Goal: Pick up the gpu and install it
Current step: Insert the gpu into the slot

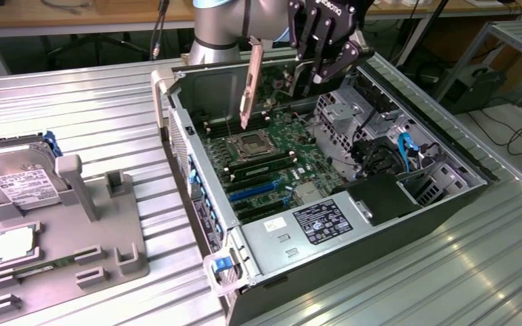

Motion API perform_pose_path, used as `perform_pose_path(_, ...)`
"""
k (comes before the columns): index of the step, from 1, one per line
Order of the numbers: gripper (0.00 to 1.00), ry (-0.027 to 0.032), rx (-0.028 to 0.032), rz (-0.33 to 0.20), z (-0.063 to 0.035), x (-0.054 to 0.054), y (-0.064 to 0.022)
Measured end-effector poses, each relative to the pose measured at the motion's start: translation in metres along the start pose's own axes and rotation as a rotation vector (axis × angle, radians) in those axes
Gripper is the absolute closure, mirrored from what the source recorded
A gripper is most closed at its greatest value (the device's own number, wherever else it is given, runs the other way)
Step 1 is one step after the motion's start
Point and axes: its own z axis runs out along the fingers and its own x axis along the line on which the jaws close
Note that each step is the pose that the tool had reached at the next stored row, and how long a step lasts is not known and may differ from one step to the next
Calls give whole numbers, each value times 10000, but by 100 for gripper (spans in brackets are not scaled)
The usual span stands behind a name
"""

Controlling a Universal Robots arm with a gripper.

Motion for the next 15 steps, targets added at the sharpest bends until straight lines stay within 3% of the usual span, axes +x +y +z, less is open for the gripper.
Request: perform_pose_path(15,72,3,-5,-83,31,0,-1)
